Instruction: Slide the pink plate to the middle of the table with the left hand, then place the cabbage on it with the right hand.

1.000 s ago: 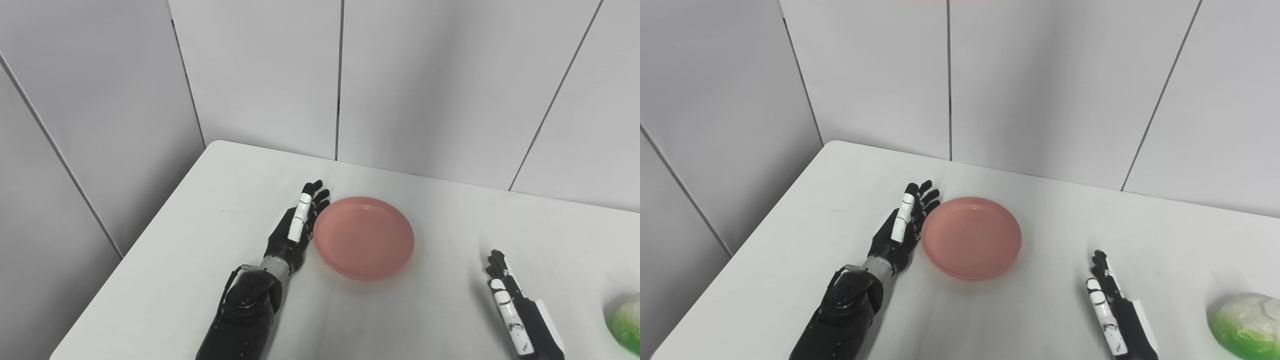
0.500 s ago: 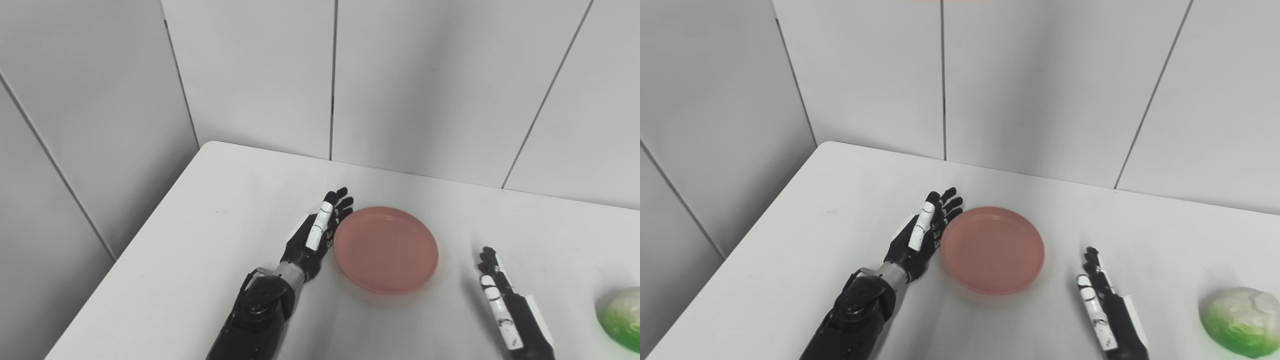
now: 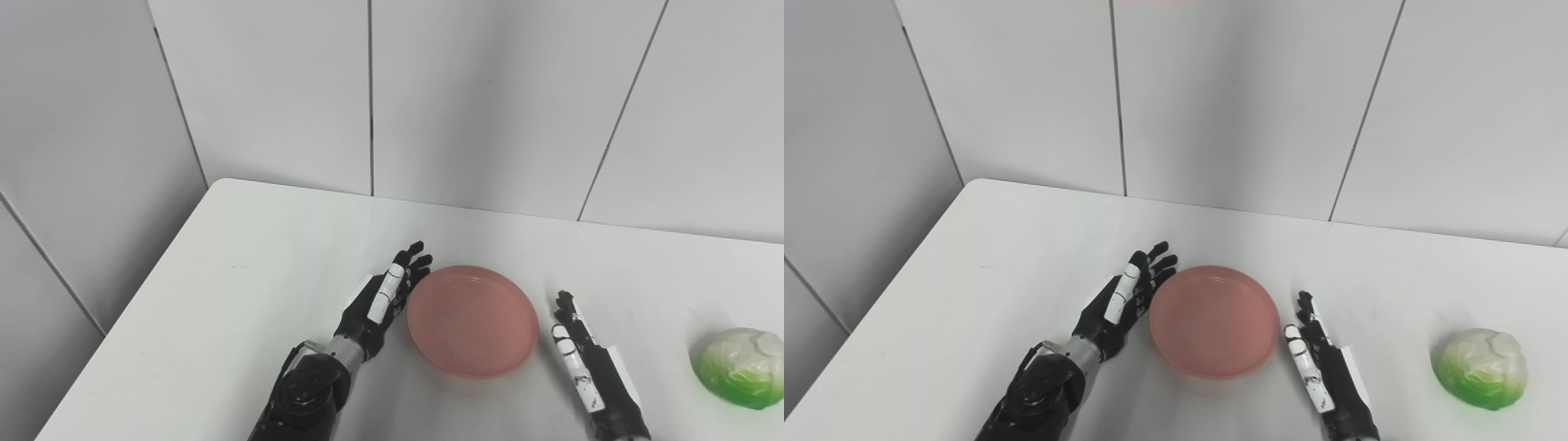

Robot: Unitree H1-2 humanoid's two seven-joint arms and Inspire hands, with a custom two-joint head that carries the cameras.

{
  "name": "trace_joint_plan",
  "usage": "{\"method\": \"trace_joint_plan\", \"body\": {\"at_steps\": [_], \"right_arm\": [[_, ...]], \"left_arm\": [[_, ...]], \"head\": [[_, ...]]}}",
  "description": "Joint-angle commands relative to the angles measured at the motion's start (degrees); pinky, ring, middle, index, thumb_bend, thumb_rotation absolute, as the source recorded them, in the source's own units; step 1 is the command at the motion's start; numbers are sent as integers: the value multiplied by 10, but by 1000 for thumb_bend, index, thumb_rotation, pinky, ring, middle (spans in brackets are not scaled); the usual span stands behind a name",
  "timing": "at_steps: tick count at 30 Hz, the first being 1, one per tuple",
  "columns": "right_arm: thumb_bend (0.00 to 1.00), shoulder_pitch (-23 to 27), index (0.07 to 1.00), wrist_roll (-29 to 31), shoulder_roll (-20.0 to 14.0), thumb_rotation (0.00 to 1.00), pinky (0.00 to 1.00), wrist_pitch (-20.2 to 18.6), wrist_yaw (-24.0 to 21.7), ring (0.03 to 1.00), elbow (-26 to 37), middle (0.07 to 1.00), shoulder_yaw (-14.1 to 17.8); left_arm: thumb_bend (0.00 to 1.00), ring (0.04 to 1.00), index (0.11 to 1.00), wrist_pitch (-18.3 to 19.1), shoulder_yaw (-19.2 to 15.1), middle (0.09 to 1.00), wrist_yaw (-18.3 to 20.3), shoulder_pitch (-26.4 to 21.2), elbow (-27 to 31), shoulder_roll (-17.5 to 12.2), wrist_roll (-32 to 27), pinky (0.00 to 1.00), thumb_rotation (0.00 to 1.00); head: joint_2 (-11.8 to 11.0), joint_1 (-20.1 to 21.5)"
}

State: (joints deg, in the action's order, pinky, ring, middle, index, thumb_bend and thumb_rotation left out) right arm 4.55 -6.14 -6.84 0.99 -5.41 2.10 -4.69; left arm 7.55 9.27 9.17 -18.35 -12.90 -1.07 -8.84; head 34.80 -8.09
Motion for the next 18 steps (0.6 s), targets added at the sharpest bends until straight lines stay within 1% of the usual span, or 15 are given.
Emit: {"method": "trace_joint_plan", "body": {"at_steps": [1,3,5,10,12,14,15,16,17,18], "right_arm": [[420,2,988,1,4,1000,957,10,-1,978,3,994,-5],[418,2,988,2,5,1000,956,12,-1,977,3,993,-4],[439,1,985,-4,6,1000,953,13,4,973,6,990,-5],[468,4,988,-12,6,1000,972,34,16,995,14,998,-1],[466,7,985,-15,7,1000,954,43,26,988,19,997,5],[472,12,972,-32,9,1000,942,59,45,978,24,984,11],[472,14,968,-42,9,1000,936,62,51,973,27,979,12],[479,15,967,-49,9,1000,933,63,55,971,29,977,12],[510,19,969,-66,2,1000,927,51,54,969,43,975,10],[516,26,970,-85,-8,1000,926,34,51,968,63,975,10]], "left_arm": [[854,956,944,35,22,945,27,21,-12,6,8,1000,1000],[857,956,942,31,23,943,28,21,-12,4,10,1000,1000],[860,953,937,28,24,938,26,22,-9,4,14,1000,1000],[848,955,952,28,24,951,26,25,-2,2,20,1000,1000],[852,954,956,28,21,954,22,26,-1,2,21,1000,1000],[835,950,958,20,20,954,24,26,0,1,20,995,1000],[831,951,960,18,20,955,26,26,0,-1,19,996,1000],[831,953,963,17,20,958,27,26,1,-2,18,997,1000],[836,951,963,17,19,957,27,27,0,-3,17,993,1000],[837,950,963,13,17,956,28,29,0,-5,16,992,1000]], "head": [[0,3],[1,4],[2,9],[2,28],[3,36],[3,43],[5,52],[5,52],[5,66],[6,79]]}}
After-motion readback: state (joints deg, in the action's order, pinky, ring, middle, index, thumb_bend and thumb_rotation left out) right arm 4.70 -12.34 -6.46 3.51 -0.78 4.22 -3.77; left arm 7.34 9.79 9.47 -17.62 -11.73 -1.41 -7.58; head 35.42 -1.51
